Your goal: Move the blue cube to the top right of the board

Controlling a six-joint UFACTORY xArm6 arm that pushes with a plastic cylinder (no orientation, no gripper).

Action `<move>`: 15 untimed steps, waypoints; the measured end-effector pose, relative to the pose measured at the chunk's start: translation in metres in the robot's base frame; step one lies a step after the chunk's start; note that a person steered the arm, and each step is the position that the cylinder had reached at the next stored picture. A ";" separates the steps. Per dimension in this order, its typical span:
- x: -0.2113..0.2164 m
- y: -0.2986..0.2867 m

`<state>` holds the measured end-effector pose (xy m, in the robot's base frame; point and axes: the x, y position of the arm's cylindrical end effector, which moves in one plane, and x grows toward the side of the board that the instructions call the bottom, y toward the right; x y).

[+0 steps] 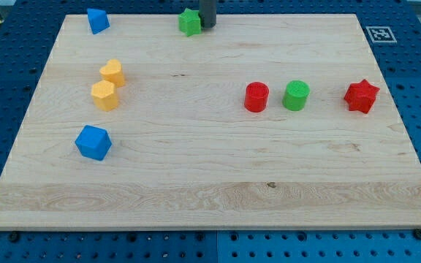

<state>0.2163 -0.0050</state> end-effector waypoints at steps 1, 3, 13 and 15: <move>0.009 0.043; 0.022 0.044; 0.296 -0.195; 0.264 -0.135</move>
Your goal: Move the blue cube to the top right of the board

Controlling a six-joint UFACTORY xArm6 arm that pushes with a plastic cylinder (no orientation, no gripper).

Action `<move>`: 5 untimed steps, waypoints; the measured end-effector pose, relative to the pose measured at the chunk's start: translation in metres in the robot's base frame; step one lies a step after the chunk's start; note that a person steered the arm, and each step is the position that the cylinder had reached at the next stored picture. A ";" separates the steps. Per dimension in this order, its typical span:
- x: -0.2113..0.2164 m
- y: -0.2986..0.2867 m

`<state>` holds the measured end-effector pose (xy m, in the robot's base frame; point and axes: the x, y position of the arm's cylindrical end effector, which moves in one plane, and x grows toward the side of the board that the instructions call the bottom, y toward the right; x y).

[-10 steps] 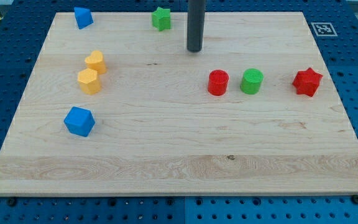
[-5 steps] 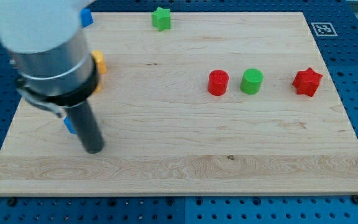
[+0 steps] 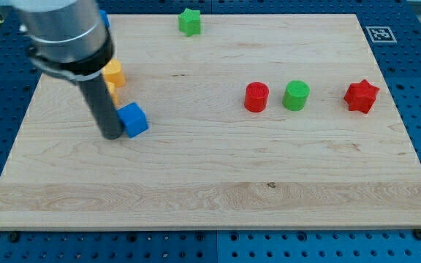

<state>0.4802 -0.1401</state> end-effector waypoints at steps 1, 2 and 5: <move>-0.010 0.038; -0.030 0.064; -0.091 0.150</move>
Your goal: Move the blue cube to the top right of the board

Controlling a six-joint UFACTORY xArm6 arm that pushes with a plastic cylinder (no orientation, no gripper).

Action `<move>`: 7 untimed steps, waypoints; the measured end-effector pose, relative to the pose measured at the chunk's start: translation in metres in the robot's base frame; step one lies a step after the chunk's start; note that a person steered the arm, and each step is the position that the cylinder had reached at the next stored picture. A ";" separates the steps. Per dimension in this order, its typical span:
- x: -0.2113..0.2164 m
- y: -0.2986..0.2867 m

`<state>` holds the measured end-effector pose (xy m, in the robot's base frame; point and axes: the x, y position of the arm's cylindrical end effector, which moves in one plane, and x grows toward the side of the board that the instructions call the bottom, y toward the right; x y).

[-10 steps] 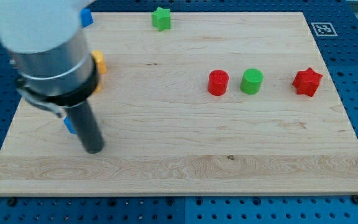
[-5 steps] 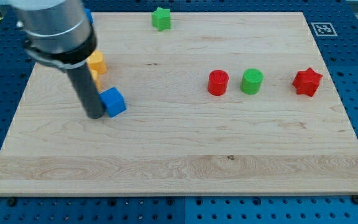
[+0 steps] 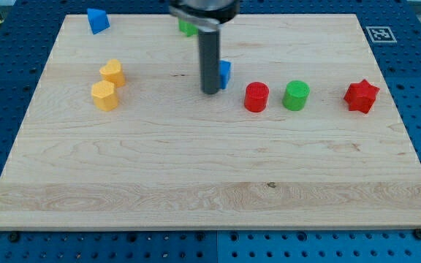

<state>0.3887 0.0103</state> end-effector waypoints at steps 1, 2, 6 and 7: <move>-0.022 0.011; -0.044 0.011; -0.128 0.040; -0.156 0.076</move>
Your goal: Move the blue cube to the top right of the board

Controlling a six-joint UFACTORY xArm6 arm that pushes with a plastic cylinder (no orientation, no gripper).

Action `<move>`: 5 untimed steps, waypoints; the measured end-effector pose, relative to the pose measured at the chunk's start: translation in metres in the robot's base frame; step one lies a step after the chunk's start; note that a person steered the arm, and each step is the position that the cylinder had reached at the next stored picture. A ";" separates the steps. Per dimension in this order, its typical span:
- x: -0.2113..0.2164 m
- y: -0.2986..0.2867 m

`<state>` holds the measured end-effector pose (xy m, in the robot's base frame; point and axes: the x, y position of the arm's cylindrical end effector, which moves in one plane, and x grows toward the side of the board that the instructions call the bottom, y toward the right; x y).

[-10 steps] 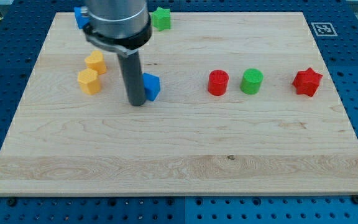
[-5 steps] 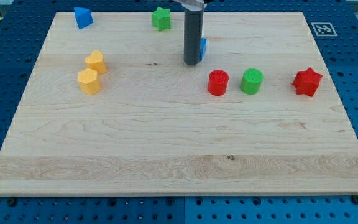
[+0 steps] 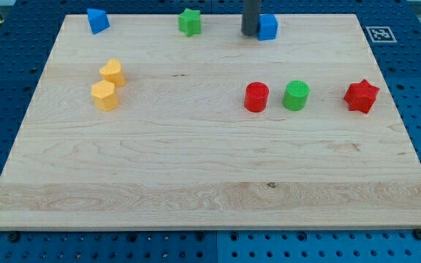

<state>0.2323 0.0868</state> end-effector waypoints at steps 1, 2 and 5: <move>-0.012 0.044; -0.012 0.086; 0.023 0.094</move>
